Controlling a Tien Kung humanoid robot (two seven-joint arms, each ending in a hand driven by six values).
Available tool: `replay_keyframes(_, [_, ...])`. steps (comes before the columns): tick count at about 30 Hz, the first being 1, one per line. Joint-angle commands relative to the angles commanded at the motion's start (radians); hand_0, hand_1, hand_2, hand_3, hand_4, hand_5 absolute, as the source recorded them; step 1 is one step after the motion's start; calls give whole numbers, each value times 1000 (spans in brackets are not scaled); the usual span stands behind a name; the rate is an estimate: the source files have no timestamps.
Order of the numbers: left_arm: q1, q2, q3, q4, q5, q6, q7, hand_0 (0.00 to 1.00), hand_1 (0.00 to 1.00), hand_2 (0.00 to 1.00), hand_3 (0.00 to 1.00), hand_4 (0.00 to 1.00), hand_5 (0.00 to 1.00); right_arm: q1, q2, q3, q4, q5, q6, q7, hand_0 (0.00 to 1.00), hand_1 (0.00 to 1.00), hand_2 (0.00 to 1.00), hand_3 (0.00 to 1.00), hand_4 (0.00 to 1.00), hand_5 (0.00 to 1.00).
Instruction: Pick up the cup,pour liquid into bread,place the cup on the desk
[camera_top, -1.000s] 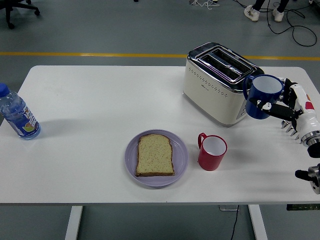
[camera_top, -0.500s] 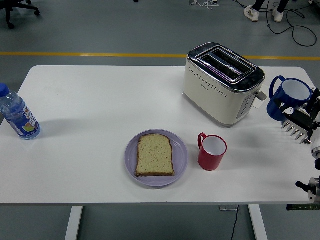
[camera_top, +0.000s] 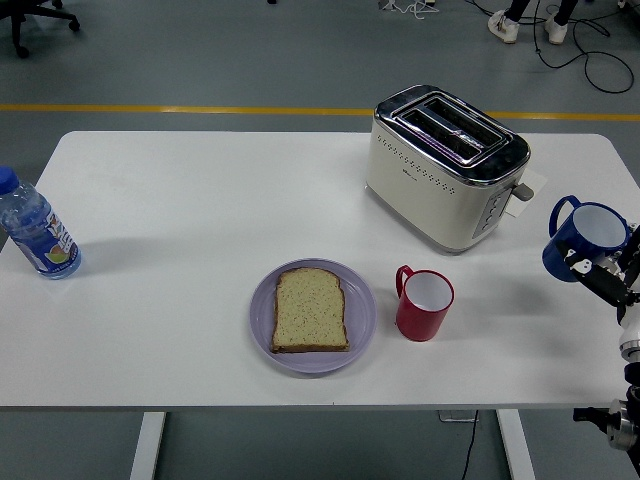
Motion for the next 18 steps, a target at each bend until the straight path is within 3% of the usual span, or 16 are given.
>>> replay_keyframes(9, [2,-3,12,0,-2,0,0,638,649,666,567,335,840,-16,54,17,-91,-34,6,51,484,389,527,557,575,2])
replay_keyframes(18, [7,-4,15,0,-3,0,0,639,649,667,567,335,841,-14,70,11,-168,-42,16,86,487,392,528,557,593,2])
